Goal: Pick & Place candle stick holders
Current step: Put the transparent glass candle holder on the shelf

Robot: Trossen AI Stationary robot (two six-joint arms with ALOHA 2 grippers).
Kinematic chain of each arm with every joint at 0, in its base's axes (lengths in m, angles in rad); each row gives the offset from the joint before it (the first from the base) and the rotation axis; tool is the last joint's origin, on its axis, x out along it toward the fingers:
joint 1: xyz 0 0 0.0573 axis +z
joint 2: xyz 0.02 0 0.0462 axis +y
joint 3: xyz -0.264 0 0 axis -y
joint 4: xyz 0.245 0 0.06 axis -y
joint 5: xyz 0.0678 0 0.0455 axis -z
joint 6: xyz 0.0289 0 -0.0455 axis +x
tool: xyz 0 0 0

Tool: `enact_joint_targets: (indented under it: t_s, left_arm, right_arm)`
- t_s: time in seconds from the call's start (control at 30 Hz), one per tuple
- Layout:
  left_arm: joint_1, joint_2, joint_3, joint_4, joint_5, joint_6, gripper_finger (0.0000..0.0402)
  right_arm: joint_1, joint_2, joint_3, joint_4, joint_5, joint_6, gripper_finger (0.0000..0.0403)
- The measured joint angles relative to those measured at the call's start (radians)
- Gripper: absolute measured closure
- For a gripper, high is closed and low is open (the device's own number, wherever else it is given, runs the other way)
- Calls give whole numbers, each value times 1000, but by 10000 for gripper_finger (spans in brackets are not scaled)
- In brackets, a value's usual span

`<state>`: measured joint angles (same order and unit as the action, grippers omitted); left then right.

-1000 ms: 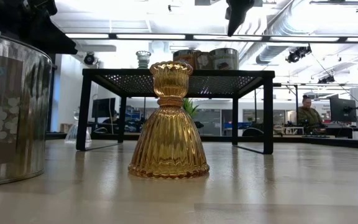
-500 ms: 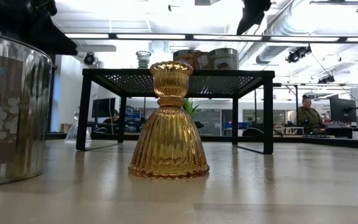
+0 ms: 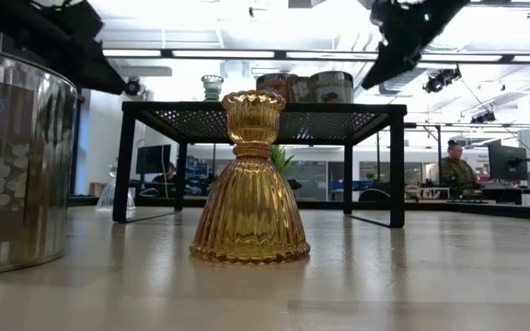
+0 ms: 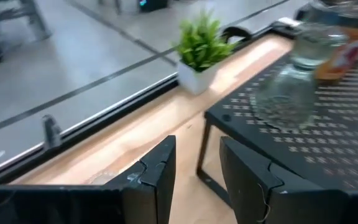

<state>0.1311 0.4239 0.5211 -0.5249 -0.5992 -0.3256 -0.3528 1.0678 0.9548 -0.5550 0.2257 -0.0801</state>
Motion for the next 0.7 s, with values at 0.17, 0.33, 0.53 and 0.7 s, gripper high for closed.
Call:
enact_joint_targets:
  t_s: [0.17, 0.33, 0.53, 0.7]
  left_arm:
    - [43, 148, 89, -50, -63, -59, 280]
    - [199, 292, 202, -172, 16, -85, 280]
    - [468, 419, 298, -271, 274, -15, 280]
    - [671, 515, 319, -312, 500, 55, 280]
  right_arm:
    - [0, -52, -139, 149, 68, 5, 302]
    - [0, -91, -240, 250, 77, -26, 302]
    - [0, -133, -290, 261, 138, -56, 302]
    - [0, -159, -292, 231, 146, -68, 302]
